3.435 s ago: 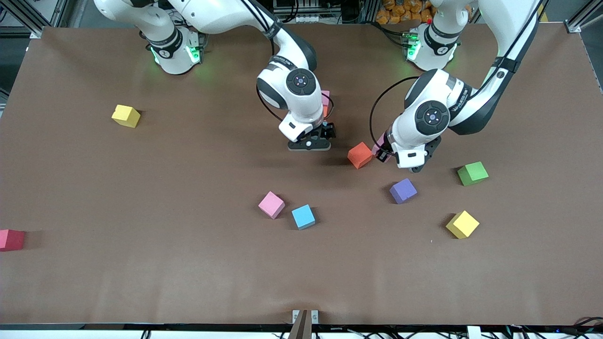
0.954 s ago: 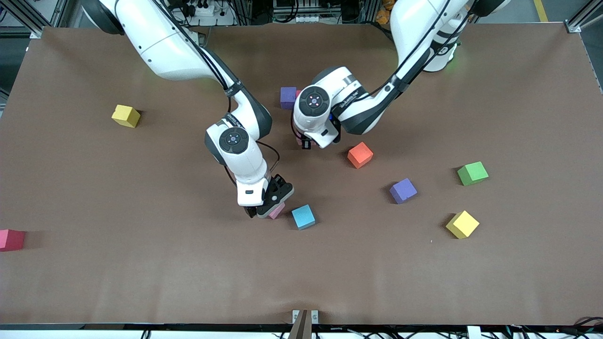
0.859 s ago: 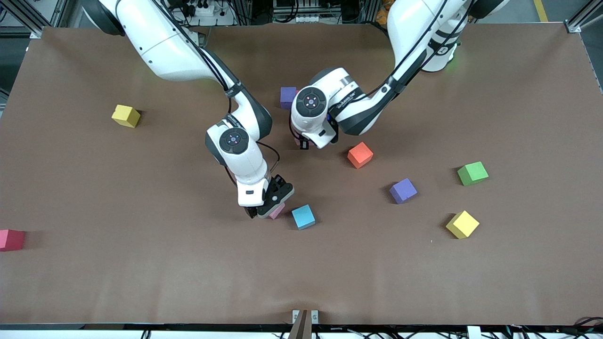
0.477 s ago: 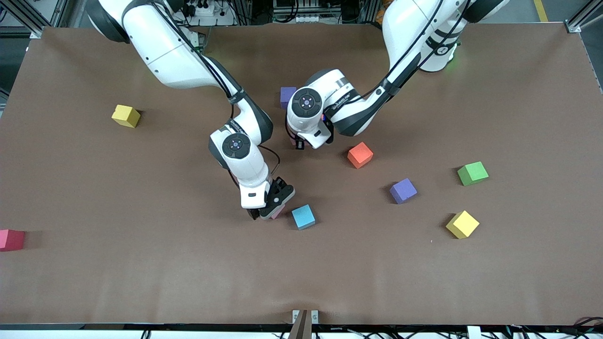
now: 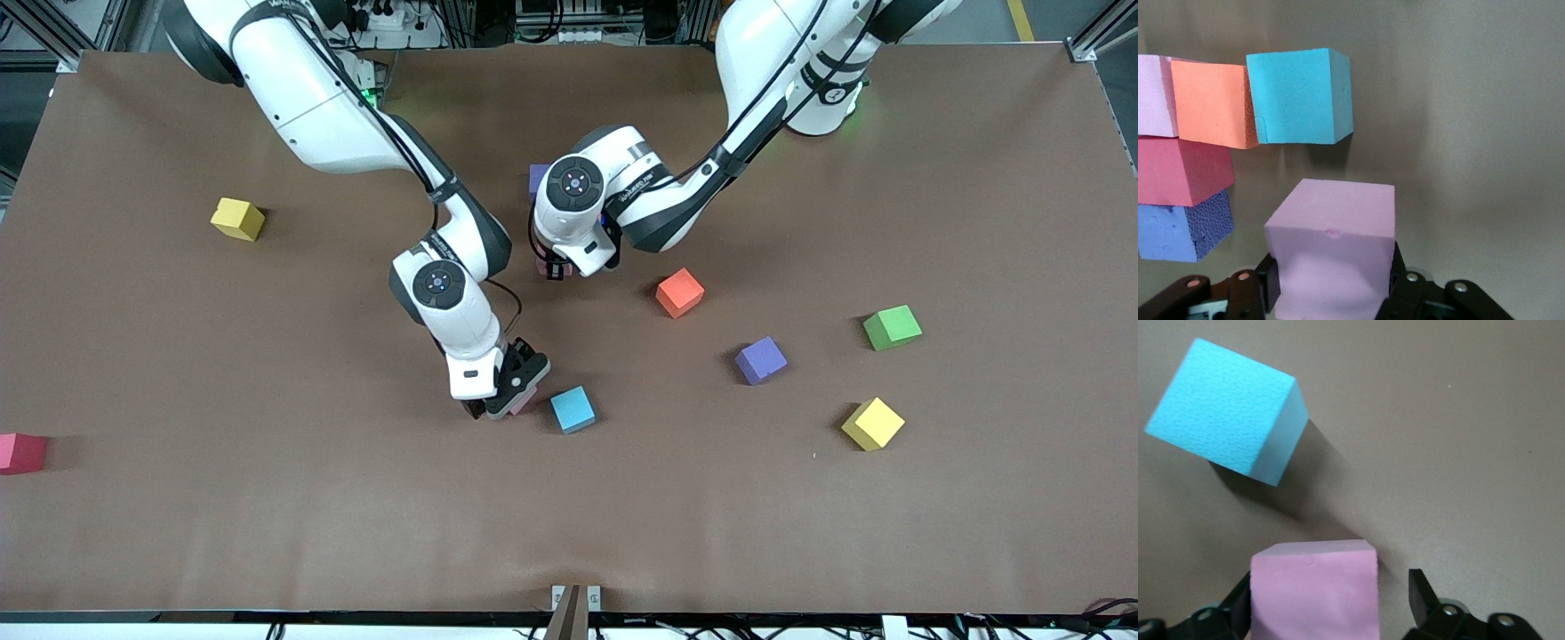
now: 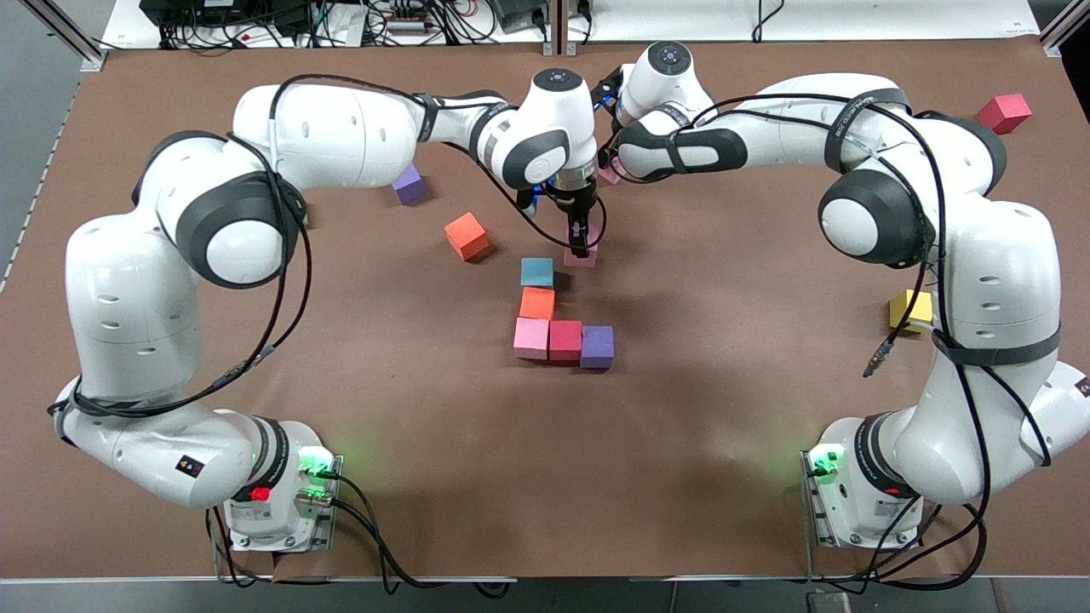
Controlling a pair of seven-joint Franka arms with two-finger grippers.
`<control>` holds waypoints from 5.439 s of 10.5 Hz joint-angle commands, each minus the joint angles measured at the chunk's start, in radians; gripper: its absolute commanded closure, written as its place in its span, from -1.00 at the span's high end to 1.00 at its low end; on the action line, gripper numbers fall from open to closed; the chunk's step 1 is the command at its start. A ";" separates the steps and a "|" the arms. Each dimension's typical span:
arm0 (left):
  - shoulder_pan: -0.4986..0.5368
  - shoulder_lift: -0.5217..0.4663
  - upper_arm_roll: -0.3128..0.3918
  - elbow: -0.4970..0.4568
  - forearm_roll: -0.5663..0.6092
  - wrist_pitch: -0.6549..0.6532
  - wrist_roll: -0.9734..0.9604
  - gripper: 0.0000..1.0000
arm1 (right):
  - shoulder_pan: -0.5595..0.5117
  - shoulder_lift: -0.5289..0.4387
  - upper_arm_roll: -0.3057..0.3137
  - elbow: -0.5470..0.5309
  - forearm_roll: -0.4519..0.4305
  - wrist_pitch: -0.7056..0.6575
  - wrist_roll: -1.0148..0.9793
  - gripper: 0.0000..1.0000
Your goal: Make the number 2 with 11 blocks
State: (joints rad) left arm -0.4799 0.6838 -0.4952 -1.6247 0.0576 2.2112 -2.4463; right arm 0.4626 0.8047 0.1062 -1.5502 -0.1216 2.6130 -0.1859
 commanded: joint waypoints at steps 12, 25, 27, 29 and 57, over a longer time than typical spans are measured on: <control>-0.002 -0.023 0.001 -0.144 -0.010 0.119 -0.011 -1.00 | -0.031 -0.036 0.049 0.028 0.016 -0.108 -0.159 -1.00; -0.003 -0.029 0.000 -0.198 -0.001 0.162 0.016 -0.81 | -0.027 -0.157 0.001 0.013 0.005 -0.297 -0.455 -1.00; -0.003 -0.029 0.001 -0.207 -0.001 0.162 0.018 -0.47 | -0.029 -0.160 -0.002 -0.004 0.005 -0.307 -0.616 -1.00; -0.002 -0.030 0.001 -0.208 -0.002 0.156 0.020 0.55 | -0.021 -0.176 -0.002 -0.002 0.005 -0.307 -0.638 -1.00; 0.535 -0.205 0.003 -0.161 0.151 -0.215 0.884 0.56 | 0.171 -0.539 0.006 -0.685 0.350 0.017 -0.780 -1.00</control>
State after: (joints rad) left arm 0.0222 0.4805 -0.4852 -1.7859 0.1705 2.0123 -1.6234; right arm 0.6165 0.3098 0.1151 -2.1545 0.1740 2.5705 -0.9727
